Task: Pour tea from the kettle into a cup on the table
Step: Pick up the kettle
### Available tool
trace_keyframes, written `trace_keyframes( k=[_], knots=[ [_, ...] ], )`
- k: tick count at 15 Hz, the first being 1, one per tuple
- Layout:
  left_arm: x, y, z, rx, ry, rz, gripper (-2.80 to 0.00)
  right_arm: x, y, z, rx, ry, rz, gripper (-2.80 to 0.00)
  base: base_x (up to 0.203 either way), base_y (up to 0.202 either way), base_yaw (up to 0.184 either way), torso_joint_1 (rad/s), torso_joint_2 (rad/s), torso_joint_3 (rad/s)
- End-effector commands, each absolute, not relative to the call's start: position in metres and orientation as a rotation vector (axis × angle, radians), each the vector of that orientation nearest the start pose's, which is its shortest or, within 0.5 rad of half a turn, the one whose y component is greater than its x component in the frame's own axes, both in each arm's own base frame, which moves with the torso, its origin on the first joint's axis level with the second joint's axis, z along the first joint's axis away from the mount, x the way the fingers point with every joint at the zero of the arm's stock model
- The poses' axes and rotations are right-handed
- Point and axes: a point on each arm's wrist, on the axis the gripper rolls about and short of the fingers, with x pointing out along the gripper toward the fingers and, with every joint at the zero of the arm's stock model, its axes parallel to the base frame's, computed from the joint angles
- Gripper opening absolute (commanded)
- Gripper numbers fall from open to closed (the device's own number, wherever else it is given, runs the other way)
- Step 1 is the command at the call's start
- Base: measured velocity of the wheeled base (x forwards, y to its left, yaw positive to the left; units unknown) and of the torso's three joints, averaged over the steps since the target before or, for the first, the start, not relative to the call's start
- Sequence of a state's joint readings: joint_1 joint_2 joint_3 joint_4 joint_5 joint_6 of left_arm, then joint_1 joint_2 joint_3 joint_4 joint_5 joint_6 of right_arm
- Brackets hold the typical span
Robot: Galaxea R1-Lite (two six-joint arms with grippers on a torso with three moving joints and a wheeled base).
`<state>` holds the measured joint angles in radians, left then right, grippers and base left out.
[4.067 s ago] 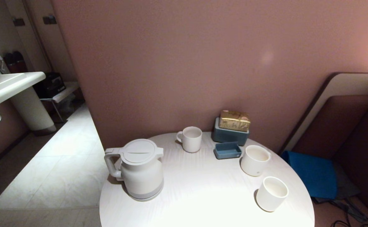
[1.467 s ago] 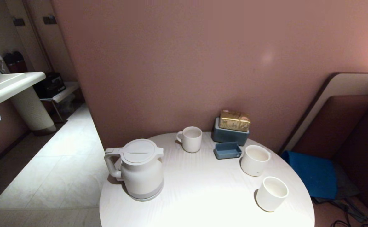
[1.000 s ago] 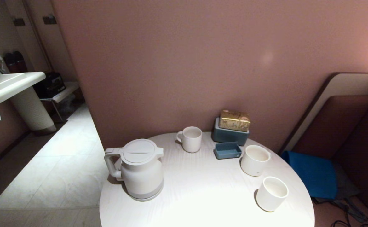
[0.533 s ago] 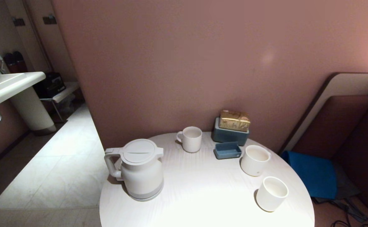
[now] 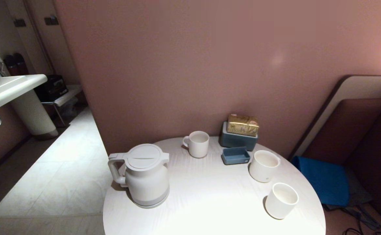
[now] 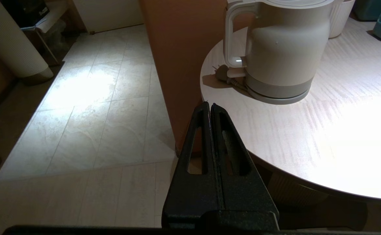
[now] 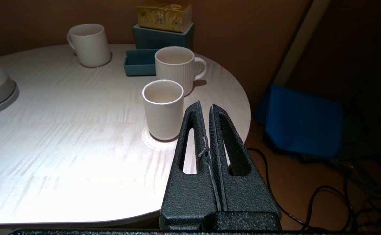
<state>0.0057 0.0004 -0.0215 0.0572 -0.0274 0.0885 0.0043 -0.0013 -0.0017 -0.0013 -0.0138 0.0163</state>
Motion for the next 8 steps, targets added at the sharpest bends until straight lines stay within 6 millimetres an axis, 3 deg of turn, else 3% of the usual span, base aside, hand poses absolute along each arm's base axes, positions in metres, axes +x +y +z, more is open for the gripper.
trace_keyframes(
  k=[1,8],
  knots=[
    [-0.0245,-0.0008,0.0754,0.088,0.036,-0.023,-2.80,-0.0229,-0.0004,0.0761,0.017,-0.003,-0.009,-2.80,0.000,0.000,0.000,0.000,0.00,0.000],
    [-0.0245,-0.0007,0.0754,0.064,0.036,-0.021,-2.80,-0.0229,-0.0004,0.0762,0.017,-0.005,-0.009,-2.80,0.000,0.000,0.000,0.000,0.00,0.000]
  ],
)
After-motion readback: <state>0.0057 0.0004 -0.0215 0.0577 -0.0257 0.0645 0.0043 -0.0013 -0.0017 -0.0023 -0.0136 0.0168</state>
